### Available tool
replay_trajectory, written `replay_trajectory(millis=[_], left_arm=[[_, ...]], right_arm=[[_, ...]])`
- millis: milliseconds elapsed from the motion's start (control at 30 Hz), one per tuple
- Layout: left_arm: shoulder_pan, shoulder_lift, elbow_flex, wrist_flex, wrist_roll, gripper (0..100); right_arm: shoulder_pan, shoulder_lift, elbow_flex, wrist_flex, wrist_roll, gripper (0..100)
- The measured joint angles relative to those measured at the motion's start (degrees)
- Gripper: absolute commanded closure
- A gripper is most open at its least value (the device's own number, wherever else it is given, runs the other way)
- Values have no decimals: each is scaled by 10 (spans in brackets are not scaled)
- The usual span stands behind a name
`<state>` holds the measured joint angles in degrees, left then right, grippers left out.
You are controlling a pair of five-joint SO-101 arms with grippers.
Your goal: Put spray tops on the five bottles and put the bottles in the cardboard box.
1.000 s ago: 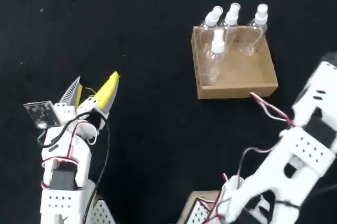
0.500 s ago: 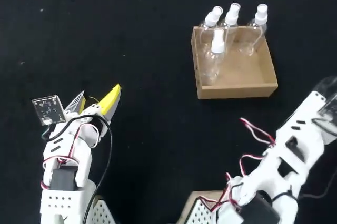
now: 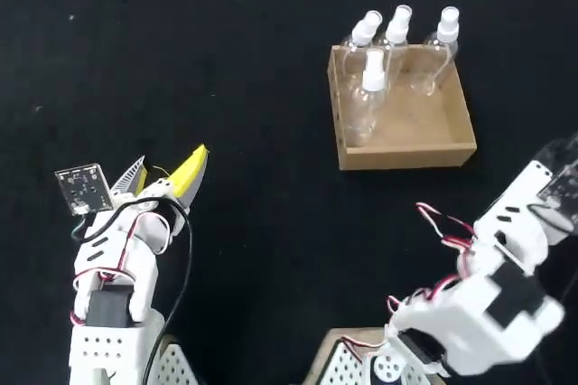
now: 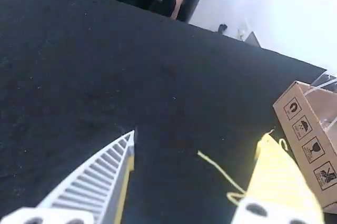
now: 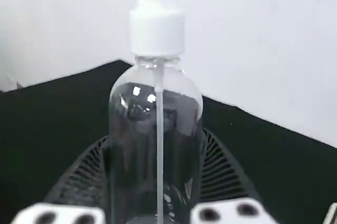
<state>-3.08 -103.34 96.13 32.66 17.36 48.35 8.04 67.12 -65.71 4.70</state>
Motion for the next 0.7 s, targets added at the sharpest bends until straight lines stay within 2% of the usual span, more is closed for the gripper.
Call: replay_trajectory(millis=[100, 333, 700], left_arm=[[0, 0, 0, 0, 0, 657], [-2, 0, 0, 0, 0, 657], [-4, 0, 0, 0, 0, 657]], right_arm=[[0, 95, -47, -73, 0, 987], [21, 303, -197, -95, -1, 987], [40, 342, -238, -105, -2, 983]])
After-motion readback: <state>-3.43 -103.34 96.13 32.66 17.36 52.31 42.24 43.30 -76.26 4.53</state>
